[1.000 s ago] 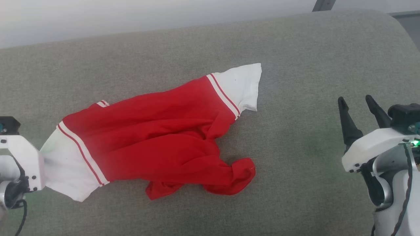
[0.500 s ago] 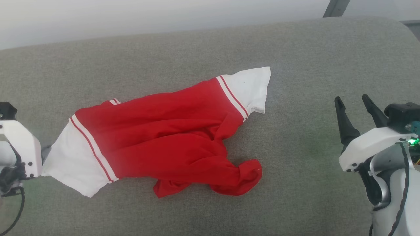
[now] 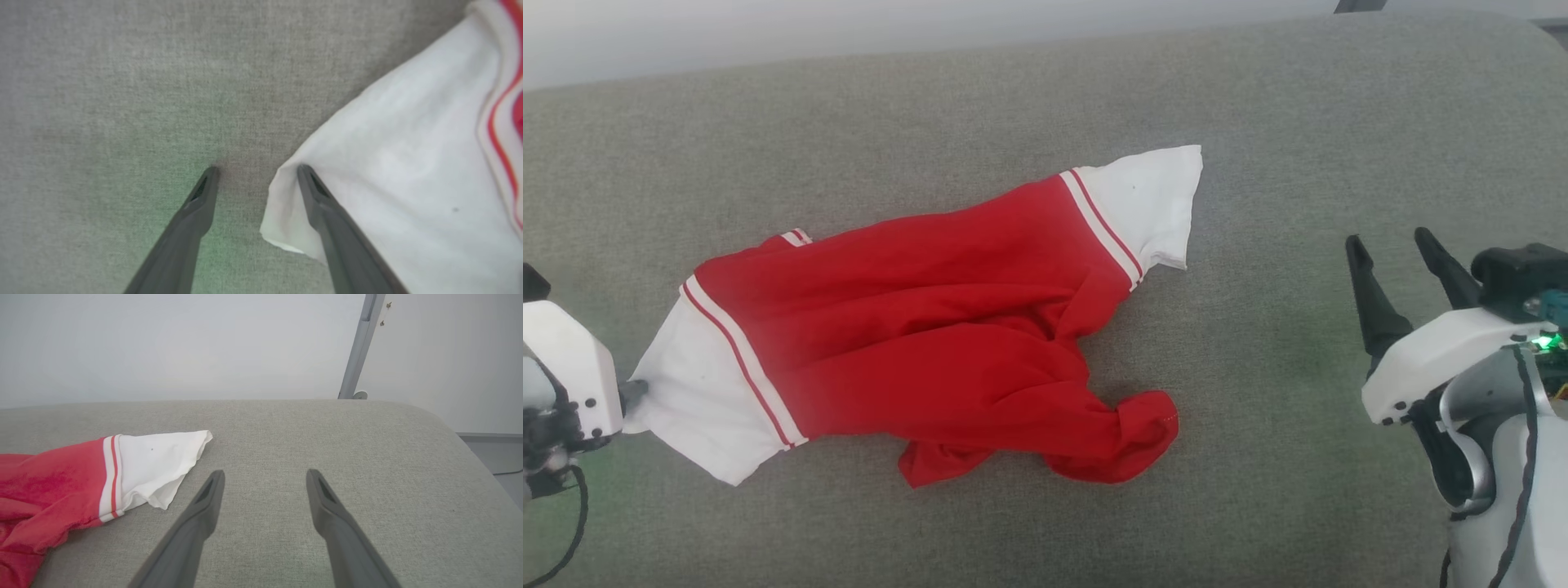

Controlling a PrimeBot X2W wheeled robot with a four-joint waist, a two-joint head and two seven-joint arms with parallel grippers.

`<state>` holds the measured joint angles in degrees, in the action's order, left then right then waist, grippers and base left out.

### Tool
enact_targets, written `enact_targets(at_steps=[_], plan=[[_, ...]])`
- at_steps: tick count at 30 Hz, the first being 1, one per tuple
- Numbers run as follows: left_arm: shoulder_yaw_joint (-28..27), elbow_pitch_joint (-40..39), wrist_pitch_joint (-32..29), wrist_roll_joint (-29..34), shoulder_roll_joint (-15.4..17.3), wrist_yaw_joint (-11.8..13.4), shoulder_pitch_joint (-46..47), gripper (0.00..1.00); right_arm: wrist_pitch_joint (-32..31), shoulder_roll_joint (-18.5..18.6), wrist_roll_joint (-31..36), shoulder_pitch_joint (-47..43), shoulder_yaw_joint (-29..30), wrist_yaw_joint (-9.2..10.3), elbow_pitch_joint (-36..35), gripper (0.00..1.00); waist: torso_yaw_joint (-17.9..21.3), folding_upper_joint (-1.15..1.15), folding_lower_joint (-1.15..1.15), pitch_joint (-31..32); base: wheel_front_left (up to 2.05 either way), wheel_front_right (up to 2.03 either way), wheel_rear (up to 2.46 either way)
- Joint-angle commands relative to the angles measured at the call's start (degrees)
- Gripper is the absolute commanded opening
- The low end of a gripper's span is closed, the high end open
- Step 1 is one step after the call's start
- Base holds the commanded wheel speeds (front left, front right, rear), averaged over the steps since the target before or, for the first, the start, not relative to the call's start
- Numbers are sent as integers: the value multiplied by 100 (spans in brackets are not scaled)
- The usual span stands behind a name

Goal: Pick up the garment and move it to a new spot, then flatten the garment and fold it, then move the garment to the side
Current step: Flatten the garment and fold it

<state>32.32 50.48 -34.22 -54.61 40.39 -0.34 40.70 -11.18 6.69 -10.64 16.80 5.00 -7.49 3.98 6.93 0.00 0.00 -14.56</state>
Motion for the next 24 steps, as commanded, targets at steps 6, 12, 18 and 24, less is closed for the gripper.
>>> enact_targets(at_steps=[6,12,18,24], plan=[[41,395,-293,-288,-494,-122,-147,67,-251,86,-45,139,-157,-2,-140,100,-92,0,0,-36,0,0,0],[80,529,-341,-310,-597,-273,30,0,-459,153,-73,341,-300,-1,-133,100,-217,0,0,-33,0,0,0],[-4,580,-44,-277,-574,-303,422,100,-529,179,-61,444,-354,-1,-91,100,-338,0,0,-24,0,0,0],[9,546,-154,-201,-537,-195,803,100,-573,218,-56,487,-340,-1,-110,100,-450,0,0,-12,0,0,0]])
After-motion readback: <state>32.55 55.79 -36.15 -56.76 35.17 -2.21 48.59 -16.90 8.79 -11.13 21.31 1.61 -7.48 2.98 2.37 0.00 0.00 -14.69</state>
